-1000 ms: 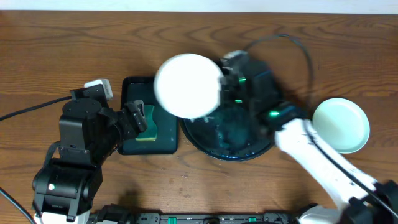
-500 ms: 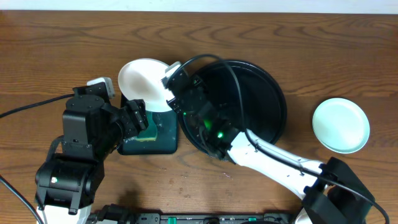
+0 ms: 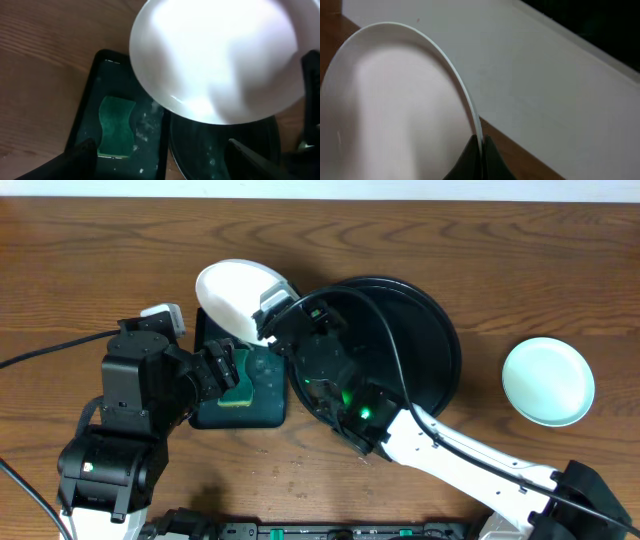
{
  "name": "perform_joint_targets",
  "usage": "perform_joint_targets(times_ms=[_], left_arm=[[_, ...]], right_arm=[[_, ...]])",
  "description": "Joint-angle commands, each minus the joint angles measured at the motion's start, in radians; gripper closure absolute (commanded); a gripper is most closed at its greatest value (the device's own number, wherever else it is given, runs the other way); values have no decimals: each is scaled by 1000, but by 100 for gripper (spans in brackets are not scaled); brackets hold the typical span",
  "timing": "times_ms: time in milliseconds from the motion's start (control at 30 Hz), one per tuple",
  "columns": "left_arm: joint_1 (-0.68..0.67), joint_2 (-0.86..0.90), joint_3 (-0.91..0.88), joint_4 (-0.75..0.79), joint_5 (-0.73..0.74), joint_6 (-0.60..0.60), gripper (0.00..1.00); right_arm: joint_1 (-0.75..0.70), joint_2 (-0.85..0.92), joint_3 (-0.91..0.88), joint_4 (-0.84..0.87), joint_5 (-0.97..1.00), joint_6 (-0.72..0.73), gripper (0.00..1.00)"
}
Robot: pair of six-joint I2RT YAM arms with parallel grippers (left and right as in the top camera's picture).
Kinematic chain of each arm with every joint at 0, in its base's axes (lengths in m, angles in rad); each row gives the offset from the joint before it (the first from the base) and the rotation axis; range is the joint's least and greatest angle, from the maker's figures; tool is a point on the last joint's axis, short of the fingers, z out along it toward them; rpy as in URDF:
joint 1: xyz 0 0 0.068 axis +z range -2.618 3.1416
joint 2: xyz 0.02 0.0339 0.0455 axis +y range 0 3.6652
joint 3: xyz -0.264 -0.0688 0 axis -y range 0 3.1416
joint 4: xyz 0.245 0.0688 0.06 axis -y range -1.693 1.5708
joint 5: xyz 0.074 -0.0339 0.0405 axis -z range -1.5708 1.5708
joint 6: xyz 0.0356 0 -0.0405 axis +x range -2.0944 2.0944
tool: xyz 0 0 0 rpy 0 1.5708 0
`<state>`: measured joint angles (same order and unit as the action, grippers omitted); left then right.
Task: Clean dirty plates on tray and stack at the side
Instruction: 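Lift the white plate with the right gripper over the tray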
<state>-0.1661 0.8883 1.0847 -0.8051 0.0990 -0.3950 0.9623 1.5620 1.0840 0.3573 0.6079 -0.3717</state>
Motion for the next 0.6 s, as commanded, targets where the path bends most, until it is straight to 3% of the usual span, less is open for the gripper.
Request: perform_joint_targets(times_ms=[0, 200, 567], left_arm=[[4, 0, 12, -2, -2, 2, 18], [4, 0, 12, -2, -2, 2, 18], [4, 0, 12, -2, -2, 2, 18]], right_arm=[[14, -27, 16, 13, 21, -59, 99], [25, -27, 16, 53, 30, -132, 99], [35, -27, 16, 77, 58, -142, 99]])
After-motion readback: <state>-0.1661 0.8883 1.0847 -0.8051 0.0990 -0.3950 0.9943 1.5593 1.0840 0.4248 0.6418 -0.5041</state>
